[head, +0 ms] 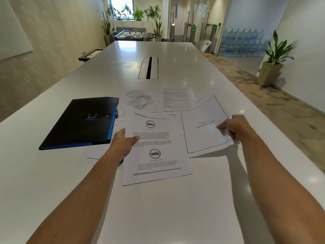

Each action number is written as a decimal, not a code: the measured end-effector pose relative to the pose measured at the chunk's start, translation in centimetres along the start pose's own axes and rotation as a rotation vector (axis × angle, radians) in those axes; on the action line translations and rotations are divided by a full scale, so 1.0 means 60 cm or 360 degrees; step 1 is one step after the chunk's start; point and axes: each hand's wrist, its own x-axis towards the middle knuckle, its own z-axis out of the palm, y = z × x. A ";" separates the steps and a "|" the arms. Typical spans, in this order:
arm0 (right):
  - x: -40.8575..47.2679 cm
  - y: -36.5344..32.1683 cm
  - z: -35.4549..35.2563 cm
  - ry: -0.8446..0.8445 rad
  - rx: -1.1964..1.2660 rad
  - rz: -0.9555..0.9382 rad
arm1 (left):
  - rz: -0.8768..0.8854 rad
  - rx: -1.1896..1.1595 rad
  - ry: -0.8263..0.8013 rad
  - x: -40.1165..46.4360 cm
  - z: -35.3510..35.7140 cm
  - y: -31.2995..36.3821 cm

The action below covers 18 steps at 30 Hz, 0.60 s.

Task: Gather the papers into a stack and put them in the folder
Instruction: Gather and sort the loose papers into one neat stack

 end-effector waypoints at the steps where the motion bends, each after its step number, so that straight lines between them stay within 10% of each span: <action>1: -0.002 -0.011 -0.010 0.0032 -0.0006 -0.0044 | 0.0000 0.0017 0.0002 0.000 0.000 0.000; 10: -0.069 -0.134 -0.085 0.0130 -0.0001 -0.0459 | -0.0024 0.0069 -0.0006 -0.002 0.000 0.005; 18: -0.150 -0.210 -0.090 -0.0304 0.0458 -0.0698 | -0.0080 -0.0076 -0.0054 -0.007 0.000 0.012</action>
